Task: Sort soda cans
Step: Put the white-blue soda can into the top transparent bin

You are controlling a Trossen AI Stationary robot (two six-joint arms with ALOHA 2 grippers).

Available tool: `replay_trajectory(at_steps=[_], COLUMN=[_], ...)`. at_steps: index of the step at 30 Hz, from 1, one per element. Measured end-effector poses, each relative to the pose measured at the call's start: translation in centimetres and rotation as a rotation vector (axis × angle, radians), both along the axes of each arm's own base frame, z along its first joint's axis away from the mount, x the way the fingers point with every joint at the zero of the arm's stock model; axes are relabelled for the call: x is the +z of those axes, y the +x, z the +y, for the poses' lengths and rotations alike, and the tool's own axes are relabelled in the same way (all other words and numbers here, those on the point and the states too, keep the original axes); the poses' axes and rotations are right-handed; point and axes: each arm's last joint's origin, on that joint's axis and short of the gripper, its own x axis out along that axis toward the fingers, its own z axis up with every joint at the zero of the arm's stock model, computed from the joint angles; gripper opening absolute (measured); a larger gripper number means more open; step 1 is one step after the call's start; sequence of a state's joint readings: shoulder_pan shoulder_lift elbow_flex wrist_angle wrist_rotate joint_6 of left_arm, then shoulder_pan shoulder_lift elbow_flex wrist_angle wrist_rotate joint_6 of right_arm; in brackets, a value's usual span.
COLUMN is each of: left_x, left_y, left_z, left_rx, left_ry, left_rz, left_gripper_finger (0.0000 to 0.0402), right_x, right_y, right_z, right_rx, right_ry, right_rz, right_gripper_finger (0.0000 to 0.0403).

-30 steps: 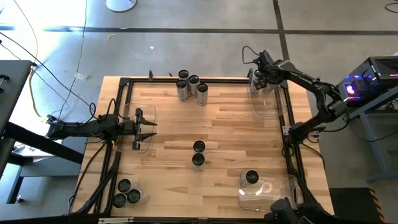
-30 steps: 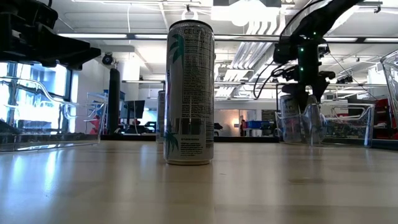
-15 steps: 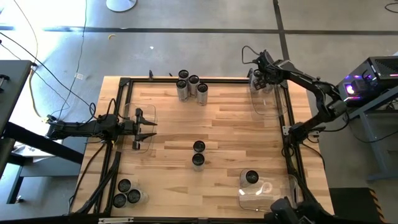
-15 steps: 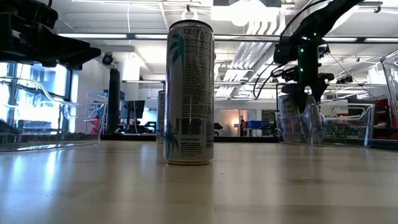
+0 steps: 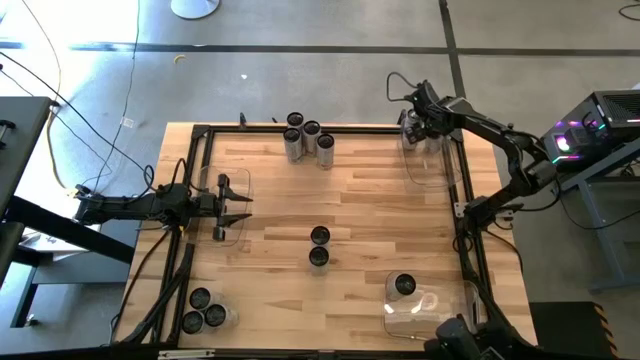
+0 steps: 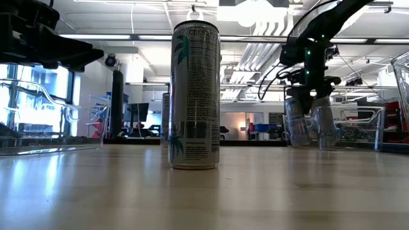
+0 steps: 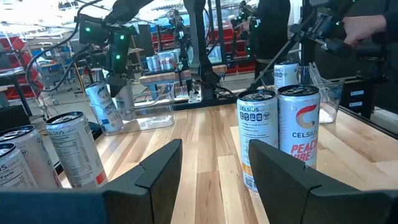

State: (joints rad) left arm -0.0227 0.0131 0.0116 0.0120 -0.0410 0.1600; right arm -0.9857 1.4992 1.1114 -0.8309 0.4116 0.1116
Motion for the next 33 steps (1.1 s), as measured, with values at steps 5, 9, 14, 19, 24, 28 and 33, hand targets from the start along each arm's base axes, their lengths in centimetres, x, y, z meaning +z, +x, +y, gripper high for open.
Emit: replay_trajectory(at_steps=[5,9,14,19,24,28,33], left_x=[0.0,0.0,0.0,0.0,0.0,0.0,0.0], left_y=[0.0,0.0,0.0,0.0,0.0,0.0,0.0], left_z=[0.0,0.0,0.0,0.0,0.0,0.0,0.0], left_rx=[0.000,0.000,0.000,0.000,0.000,0.000,0.000], left_ry=[0.000,0.000,0.000,0.000,0.000,0.000,0.000], left_rz=[0.000,0.000,-0.001,0.000,0.000,0.000,0.000], left_gripper_finger=[0.0179,0.0179,0.0179,0.0179,0.0179,0.0179,0.0179], right_x=[-0.1,0.0,0.0,0.0,0.5,1.3,2.0], right_y=[-0.5,-0.4,-0.4,-0.5,0.2,0.9,1.7], right_z=[0.0,0.0,0.0,0.2,1.5,3.2,5.4], right_rx=[-0.005,-0.008,-0.010,0.002,0.029,0.053,0.064], right_ry=[0.021,0.013,0.011,0.024,0.077,0.163,0.248], right_rz=[0.028,0.030,0.031,0.050,0.129,0.172,0.219], right_gripper_finger=[0.0261,0.0251,0.0247,0.0247,0.0247,0.0247,0.0247])
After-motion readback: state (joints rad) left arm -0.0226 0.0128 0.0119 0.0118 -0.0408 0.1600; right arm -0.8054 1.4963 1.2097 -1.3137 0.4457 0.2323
